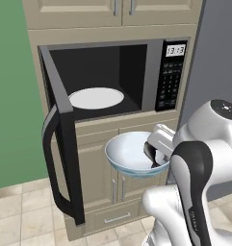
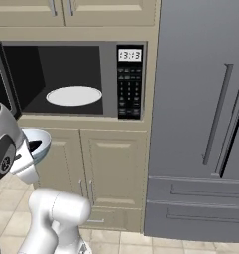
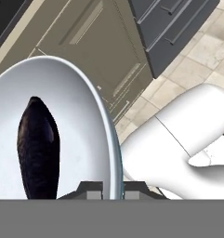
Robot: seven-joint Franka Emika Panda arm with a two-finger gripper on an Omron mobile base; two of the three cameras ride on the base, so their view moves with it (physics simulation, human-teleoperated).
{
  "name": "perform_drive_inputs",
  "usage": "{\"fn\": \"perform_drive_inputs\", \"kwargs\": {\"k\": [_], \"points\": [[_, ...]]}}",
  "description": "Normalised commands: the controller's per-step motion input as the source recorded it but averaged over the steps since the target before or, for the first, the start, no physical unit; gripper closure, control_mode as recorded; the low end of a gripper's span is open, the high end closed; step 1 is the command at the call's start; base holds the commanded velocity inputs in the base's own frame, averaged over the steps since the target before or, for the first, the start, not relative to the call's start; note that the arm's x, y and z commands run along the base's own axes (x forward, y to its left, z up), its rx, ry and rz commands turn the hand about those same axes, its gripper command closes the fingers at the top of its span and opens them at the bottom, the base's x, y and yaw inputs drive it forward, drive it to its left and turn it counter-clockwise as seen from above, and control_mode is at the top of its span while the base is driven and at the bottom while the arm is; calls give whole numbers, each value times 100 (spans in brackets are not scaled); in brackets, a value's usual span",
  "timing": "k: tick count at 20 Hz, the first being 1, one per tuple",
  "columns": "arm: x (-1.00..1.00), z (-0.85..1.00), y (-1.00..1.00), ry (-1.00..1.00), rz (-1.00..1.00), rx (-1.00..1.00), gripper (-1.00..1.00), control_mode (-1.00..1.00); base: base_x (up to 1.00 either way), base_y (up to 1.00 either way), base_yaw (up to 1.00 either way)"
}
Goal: Remove the banana from the bowl and place it on the small plate. Then place the bowl with only the fish in the microwave, close the door, and press the start button to microwave the fish.
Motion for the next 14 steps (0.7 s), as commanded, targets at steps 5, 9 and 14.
{"fn": "perform_drive_inputs", "kwargs": {"k": [5, 9, 14], "points": [[0, 0, 0, 0, 0, 0, 100, 100, 4, 1, 0], [0, 0, 0, 0, 0, 0, 100, 100, 14, 0, 0], [42, 0, -1, 0, 2, 3, 100, -100, 7, 0, 0]]}}
